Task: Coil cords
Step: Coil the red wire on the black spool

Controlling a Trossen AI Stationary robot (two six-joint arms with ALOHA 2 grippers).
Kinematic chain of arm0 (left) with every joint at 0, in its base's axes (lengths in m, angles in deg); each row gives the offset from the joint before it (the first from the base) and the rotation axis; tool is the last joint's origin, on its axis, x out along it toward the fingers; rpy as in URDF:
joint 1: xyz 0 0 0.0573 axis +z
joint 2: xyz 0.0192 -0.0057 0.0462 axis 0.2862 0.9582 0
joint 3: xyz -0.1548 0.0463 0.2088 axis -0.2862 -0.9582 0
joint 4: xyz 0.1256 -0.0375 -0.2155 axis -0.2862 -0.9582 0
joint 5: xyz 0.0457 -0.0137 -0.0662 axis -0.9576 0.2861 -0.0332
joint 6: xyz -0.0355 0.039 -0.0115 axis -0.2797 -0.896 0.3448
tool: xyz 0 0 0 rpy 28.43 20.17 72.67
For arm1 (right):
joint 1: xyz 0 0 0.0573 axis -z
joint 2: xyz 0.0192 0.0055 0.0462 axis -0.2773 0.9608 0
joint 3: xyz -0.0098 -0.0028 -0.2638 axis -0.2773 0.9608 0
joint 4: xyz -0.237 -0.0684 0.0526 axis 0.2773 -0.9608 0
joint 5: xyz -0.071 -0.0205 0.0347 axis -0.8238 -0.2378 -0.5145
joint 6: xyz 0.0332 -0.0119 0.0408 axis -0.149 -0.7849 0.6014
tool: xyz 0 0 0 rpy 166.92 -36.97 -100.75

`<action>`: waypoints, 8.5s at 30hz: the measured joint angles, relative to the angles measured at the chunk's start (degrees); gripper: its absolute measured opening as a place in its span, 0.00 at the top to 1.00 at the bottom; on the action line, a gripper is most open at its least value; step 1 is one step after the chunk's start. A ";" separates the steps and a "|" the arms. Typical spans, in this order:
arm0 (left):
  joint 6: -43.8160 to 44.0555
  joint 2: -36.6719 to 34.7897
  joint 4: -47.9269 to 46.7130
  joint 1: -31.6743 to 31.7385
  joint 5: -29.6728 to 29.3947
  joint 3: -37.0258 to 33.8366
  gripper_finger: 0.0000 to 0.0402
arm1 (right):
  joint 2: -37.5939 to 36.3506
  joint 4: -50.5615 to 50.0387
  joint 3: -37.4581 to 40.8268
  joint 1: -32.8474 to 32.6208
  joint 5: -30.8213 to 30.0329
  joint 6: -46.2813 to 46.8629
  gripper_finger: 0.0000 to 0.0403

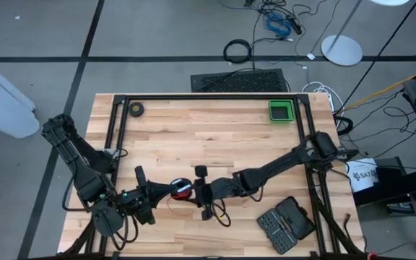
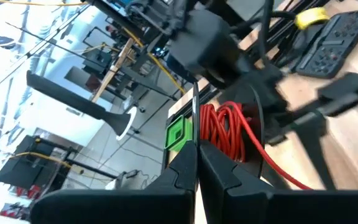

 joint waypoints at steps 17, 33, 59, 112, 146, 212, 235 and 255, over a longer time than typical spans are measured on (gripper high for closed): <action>-0.06 -0.04 -0.18 -0.48 -0.90 -0.02 0.98 | 2.28 -1.45 -0.02 1.68 -1.28 2.17 0.65; -0.07 -0.07 -0.17 -0.48 -0.90 -0.02 0.98 | 2.28 2.94 -0.02 1.57 5.13 1.92 0.66; -0.07 -0.09 -0.17 -0.46 -0.90 -0.02 0.98 | 2.98 5.99 -0.02 1.64 7.52 1.83 0.83; -0.04 -0.09 -0.09 -0.41 -0.87 0.00 0.98 | 6.89 11.68 -0.07 2.47 9.01 1.74 0.88; 0.00 -0.09 -0.22 -1.37 1.03 0.00 0.98 | -3.90 -16.43 -0.04 2.27 -8.79 9.41 1.00; 4.50 -0.09 3.80 4.18 -1.01 0.00 0.98 | -14.48 8.10 -0.04 -12.64 -16.79 1.11 1.00; 6.01 -0.04 14.07 5.97 -0.83 0.00 0.98 | -9.92 15.56 -0.04 -9.67 -16.81 -0.37 1.00; 6.01 2.38 20.83 8.42 3.33 0.00 0.99 | -6.20 17.00 -0.07 -6.51 -16.94 -0.86 1.00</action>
